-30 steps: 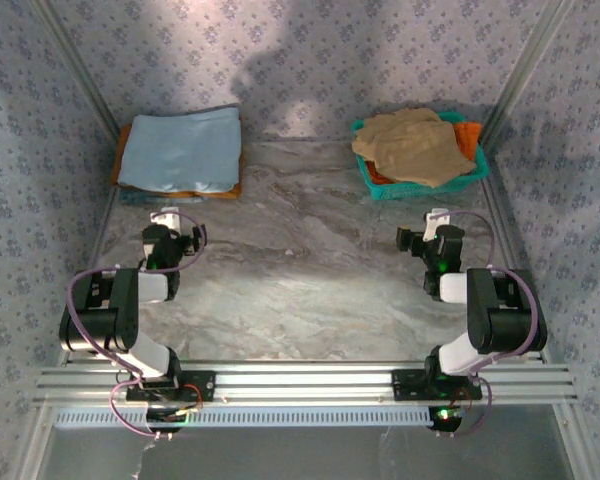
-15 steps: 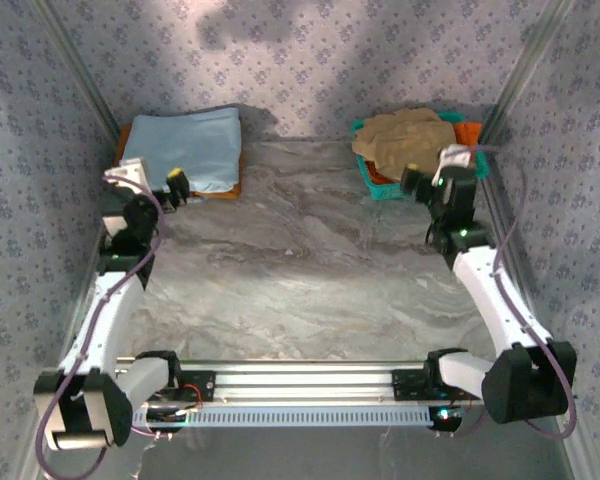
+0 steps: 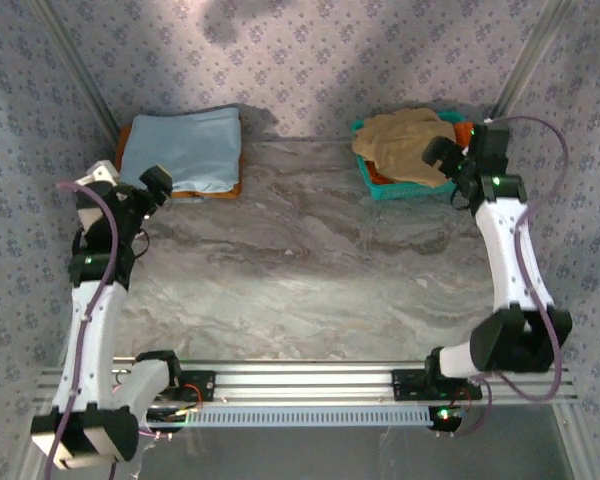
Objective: Fold and stack the trousers
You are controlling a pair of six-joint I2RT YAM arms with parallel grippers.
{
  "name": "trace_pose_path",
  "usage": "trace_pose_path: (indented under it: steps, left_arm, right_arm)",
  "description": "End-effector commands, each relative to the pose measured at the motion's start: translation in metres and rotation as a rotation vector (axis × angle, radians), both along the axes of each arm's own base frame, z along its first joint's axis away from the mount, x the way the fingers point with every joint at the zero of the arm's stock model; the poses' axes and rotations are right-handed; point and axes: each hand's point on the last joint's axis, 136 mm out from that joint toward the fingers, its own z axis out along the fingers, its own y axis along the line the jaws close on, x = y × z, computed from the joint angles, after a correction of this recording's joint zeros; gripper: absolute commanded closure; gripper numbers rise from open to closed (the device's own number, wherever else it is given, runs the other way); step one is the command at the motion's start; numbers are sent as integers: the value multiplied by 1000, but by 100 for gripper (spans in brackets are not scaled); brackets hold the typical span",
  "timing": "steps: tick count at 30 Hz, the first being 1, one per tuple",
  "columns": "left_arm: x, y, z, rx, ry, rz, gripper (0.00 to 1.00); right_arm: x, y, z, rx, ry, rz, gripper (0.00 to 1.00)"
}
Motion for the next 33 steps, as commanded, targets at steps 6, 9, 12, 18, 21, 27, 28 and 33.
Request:
trace_pose_path:
  steps: [6, 9, 12, 18, 21, 27, 28, 33]
  left_arm:
    - [-20, -84, -90, -173, 278, -359, 14]
    - [-34, -90, -105, -162, 303, -373, 14]
    - [-45, -93, -116, -176, 306, -380, 13]
    - [-56, -102, -130, -250, 347, -393, 13]
    - [-60, -102, -133, -246, 355, -387, 13]
    - [-59, -97, -126, -250, 338, -353, 11]
    - [-58, -97, -123, -249, 332, -355, 11]
    - [-52, -99, -110, -241, 315, -366, 11]
  right_arm:
    - [55, 20, -78, -130, 312, 203, 0]
    - [70, 26, -99, -223, 381, 235, 0]
    - [89, 34, -111, -264, 379, 262, 0]
    - [120, 45, -158, -227, 455, 279, 0]
    - [129, 44, -180, -225, 489, 260, 2]
    - [137, 39, -192, -205, 503, 228, 82]
    - [139, 37, -184, -215, 489, 218, 97]
    - [141, 34, -111, -247, 340, 170, 100]
